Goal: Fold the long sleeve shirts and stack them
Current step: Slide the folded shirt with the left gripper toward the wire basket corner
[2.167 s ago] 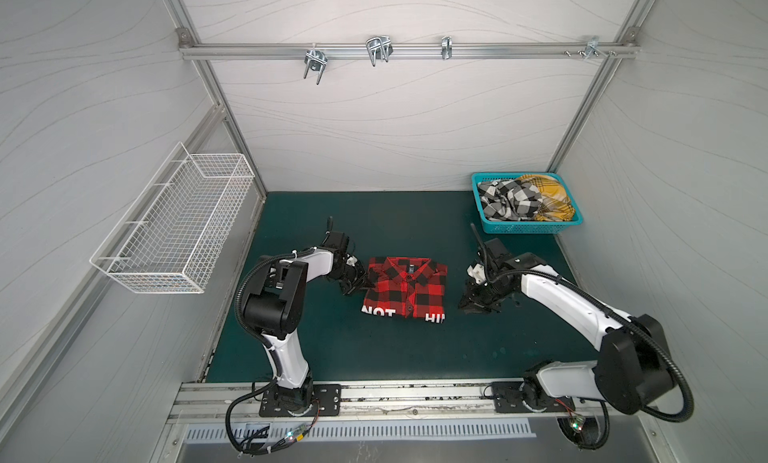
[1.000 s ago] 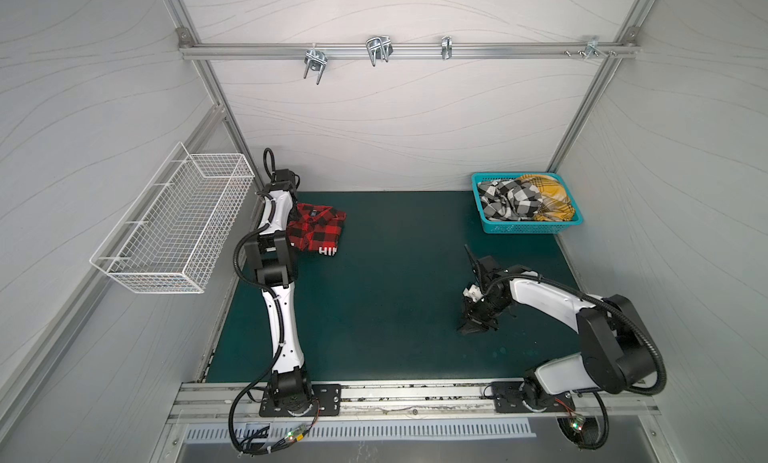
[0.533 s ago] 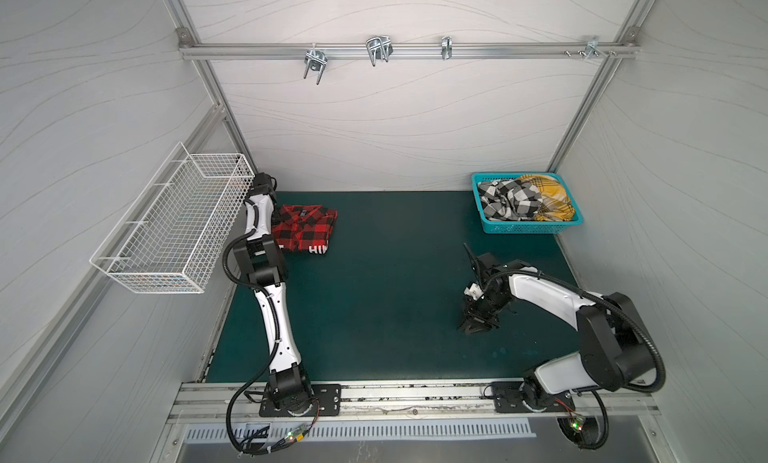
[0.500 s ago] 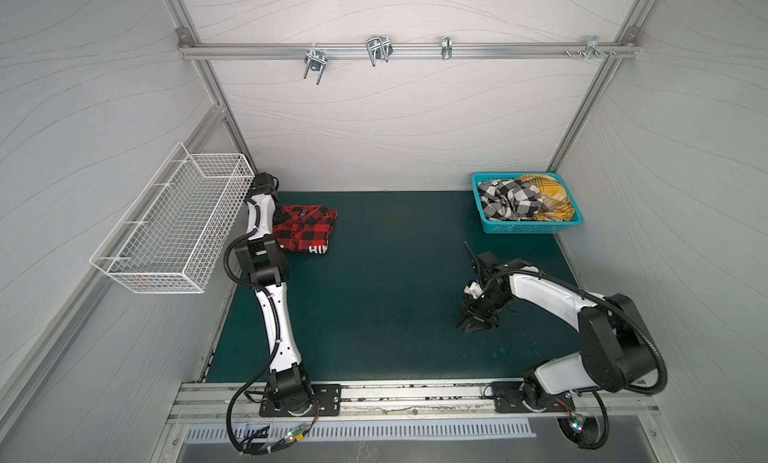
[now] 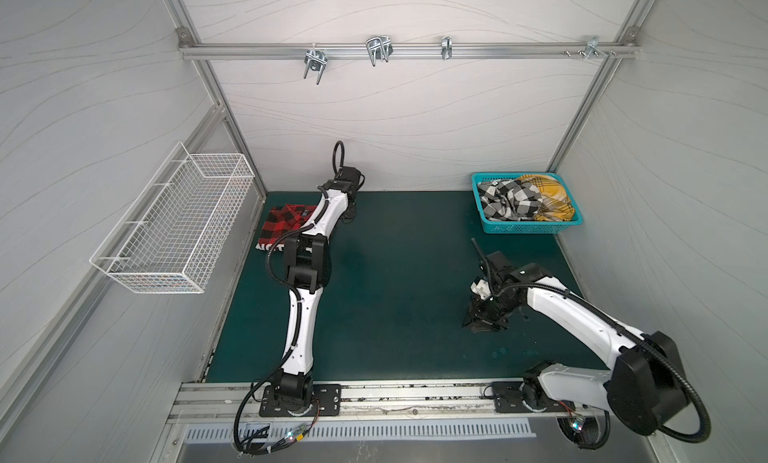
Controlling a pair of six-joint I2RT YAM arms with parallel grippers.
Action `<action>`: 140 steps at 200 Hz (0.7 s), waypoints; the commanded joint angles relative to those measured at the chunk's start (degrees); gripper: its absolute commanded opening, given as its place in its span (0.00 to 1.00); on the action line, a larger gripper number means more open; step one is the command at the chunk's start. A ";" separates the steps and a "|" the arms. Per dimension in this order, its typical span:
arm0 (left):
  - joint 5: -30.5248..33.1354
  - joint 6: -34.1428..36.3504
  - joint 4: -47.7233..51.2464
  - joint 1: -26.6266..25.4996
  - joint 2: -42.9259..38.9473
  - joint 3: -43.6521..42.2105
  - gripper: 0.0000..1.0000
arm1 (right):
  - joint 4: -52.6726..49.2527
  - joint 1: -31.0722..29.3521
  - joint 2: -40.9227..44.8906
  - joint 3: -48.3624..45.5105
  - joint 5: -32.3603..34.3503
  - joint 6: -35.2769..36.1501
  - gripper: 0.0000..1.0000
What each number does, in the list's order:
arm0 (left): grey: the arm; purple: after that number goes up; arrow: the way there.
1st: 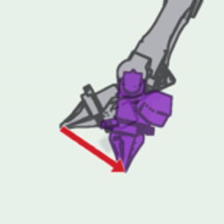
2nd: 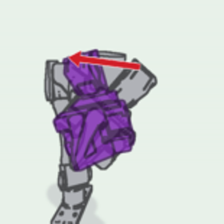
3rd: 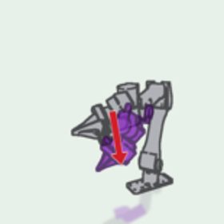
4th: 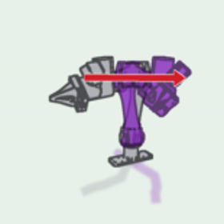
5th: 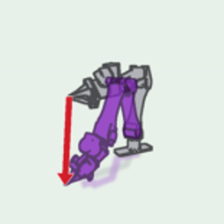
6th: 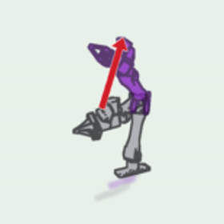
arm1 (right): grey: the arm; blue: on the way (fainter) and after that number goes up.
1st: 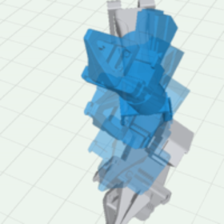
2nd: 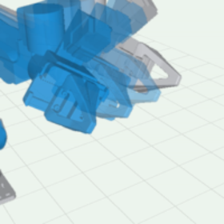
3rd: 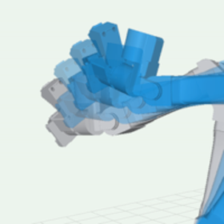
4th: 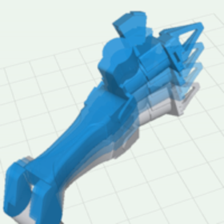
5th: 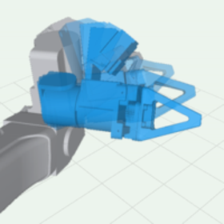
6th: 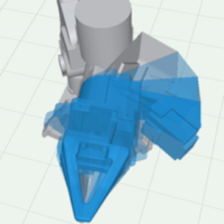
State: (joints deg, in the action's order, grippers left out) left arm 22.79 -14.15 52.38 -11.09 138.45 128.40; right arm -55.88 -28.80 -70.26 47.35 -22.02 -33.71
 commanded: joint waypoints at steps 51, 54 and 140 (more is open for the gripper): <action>-2.72 -3.40 1.20 2.88 5.34 0.88 0.49 | -3.97 -0.31 0.92 3.00 3.29 -1.66 0.35; -2.90 -3.47 1.16 3.02 5.31 0.85 0.49 | -3.80 -0.34 0.87 3.11 3.35 -1.70 0.35; -19.96 -7.18 0.84 -0.30 -13.76 -6.08 0.55 | -0.80 5.36 1.81 15.62 8.10 -0.84 0.38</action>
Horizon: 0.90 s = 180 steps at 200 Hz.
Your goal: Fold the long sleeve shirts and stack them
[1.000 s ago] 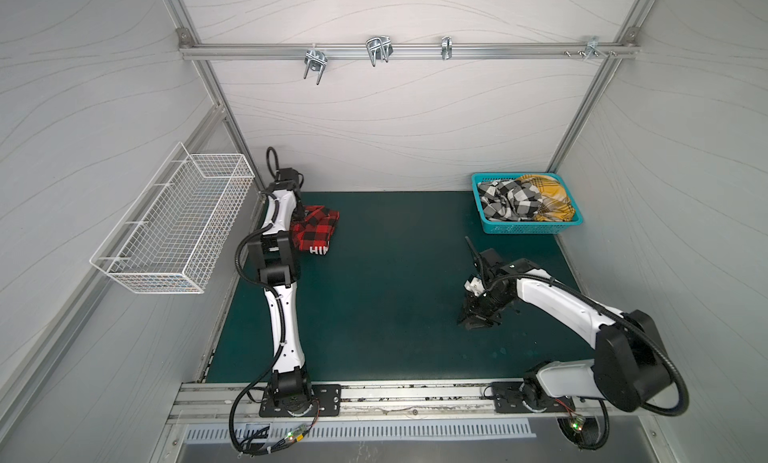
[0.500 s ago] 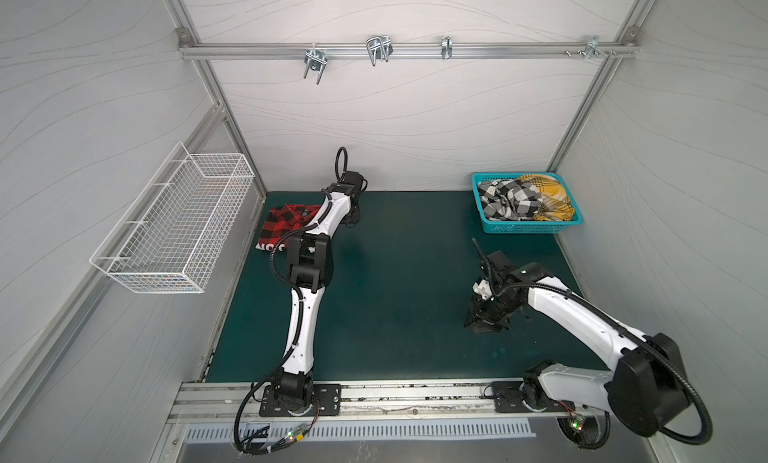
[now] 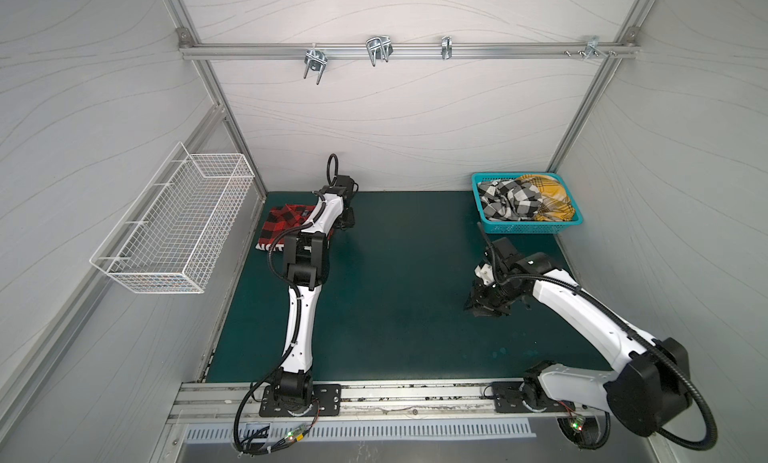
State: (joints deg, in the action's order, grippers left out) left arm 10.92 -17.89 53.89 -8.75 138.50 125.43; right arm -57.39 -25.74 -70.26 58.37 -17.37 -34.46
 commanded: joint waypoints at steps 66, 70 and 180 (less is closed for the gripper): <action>-5.97 2.61 -26.29 -4.44 -61.30 -51.58 0.58 | 20.22 4.40 21.13 -2.26 27.03 -3.21 0.66; -4.08 3.73 -27.95 -4.36 -63.63 -54.79 0.58 | 23.50 4.40 22.75 -4.67 27.73 -3.27 0.69; 9.88 11.37 -73.14 6.82 -57.03 -92.99 1.00 | 65.29 18.68 16.27 -38.92 48.40 19.61 0.99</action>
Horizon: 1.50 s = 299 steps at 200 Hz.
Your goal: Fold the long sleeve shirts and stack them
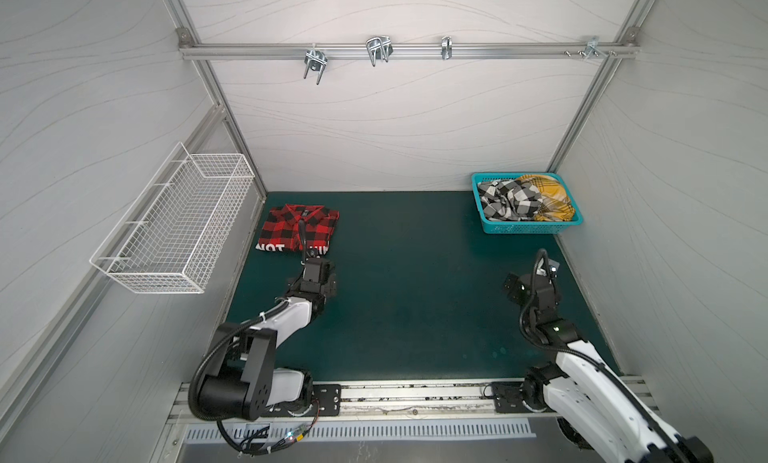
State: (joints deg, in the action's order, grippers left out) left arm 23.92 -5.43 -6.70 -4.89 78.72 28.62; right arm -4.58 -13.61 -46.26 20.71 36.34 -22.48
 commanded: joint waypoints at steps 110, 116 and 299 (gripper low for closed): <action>-14.17 3.28 -40.37 5.25 10.31 -3.82 1.00 | 52.05 8.87 -43.99 3.80 -29.97 20.34 0.99; -14.06 3.35 -40.85 5.24 10.46 -4.02 1.00 | 48.97 9.02 -42.71 4.26 -30.22 19.80 0.99; -14.17 3.19 -38.95 5.25 10.49 -3.07 1.00 | 47.82 8.25 -45.03 6.46 -29.86 21.04 0.99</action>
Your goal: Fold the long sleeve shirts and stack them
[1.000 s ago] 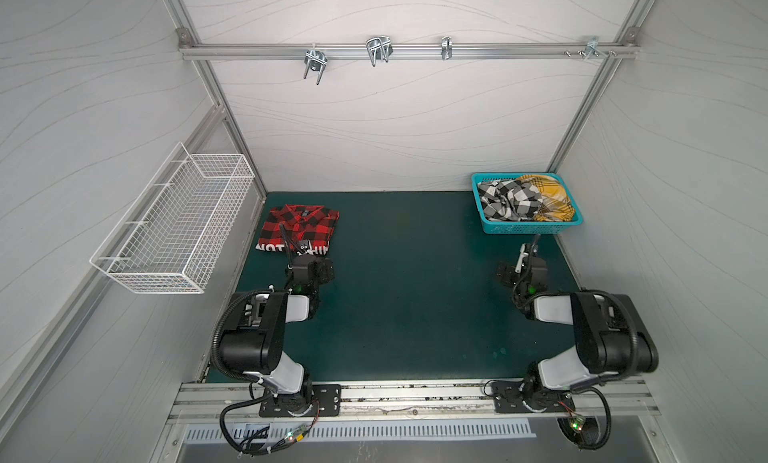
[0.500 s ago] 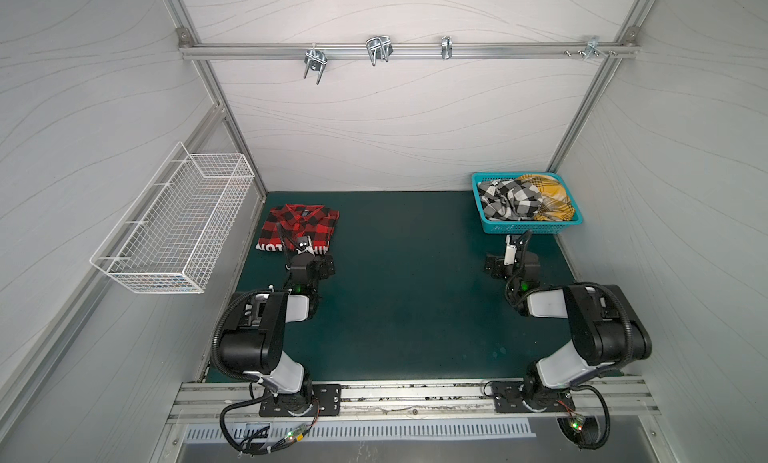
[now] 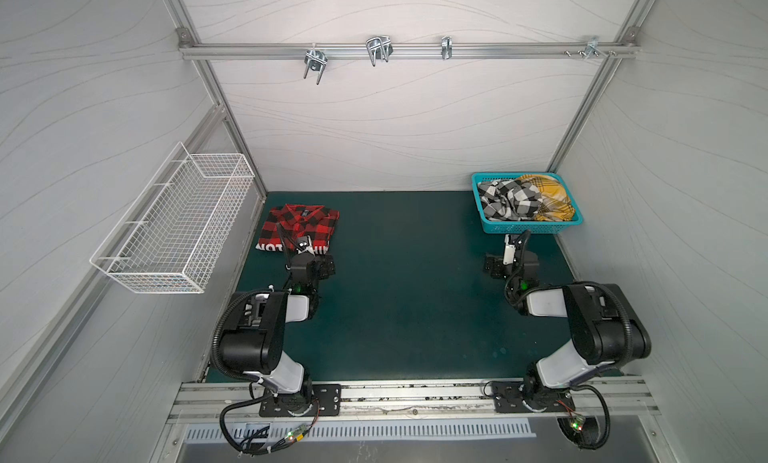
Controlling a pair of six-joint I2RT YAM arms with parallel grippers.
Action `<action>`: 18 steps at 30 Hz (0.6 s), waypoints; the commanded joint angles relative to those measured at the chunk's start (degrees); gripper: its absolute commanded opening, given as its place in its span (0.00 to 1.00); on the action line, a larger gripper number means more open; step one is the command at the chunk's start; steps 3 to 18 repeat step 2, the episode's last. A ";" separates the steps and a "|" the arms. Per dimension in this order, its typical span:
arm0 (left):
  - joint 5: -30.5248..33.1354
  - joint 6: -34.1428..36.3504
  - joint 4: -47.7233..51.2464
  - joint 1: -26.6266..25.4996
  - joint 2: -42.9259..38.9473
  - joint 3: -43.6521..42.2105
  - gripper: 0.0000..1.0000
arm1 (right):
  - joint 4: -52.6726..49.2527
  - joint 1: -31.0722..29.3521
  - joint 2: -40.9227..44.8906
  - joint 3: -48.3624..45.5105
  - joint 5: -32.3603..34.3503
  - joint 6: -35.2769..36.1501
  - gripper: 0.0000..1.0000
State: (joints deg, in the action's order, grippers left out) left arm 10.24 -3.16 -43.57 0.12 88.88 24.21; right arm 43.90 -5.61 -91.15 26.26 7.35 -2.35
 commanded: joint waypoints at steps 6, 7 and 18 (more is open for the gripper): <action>-0.48 0.93 -2.14 0.23 0.23 1.29 1.00 | 0.43 0.25 0.67 -0.08 -1.10 1.07 0.99; -0.48 0.93 -2.14 0.23 0.23 1.29 1.00 | 0.43 0.25 0.67 -0.08 -1.10 1.07 0.99; -0.48 0.93 -2.14 0.23 0.23 1.29 1.00 | 0.43 0.25 0.67 -0.08 -1.10 1.07 0.99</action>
